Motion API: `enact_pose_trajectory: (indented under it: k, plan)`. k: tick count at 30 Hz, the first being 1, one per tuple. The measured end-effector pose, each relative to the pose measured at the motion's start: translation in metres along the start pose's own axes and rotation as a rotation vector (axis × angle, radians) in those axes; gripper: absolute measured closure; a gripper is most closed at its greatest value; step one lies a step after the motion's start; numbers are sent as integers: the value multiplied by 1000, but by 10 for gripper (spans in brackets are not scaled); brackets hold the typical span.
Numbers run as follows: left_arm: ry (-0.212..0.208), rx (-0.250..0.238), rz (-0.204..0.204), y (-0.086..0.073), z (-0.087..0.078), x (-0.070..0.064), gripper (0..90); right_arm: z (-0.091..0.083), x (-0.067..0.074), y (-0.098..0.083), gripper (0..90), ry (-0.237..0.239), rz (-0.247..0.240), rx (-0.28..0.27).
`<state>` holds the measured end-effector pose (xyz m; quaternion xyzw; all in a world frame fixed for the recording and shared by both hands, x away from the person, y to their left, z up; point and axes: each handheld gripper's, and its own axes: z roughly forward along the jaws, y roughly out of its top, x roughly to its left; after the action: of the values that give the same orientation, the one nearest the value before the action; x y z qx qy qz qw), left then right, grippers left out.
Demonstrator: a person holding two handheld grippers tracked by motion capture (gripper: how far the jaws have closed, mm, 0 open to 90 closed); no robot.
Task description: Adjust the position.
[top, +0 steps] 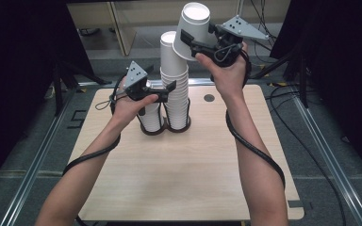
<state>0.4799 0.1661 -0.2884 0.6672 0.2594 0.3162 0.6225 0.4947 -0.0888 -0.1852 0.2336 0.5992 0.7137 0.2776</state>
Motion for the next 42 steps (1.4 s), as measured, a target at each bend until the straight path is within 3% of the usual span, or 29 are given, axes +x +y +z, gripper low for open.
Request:
enact_pose_trajectory:
  k: [5,21,36,38,41,42]
  plan:
    - [-6,-11,16,0,-12,-6,0,-8,2,-1,240,-1,-12,-7]
    - [-34,-15,32,1,-25,-17,0,-26,6,-2,239,-8,-26,-9]
    - [-58,-1,44,-5,-34,-29,0,-44,12,-20,239,-8,-20,19]
    - [-57,1,43,-6,-35,-30,0,-46,11,-22,240,-8,-37,22]
    - [-62,5,39,-9,-37,-32,0,-49,14,-28,239,-4,-17,37]
    - [-65,7,38,-10,-38,-33,0,-50,13,-30,240,-9,-40,31]
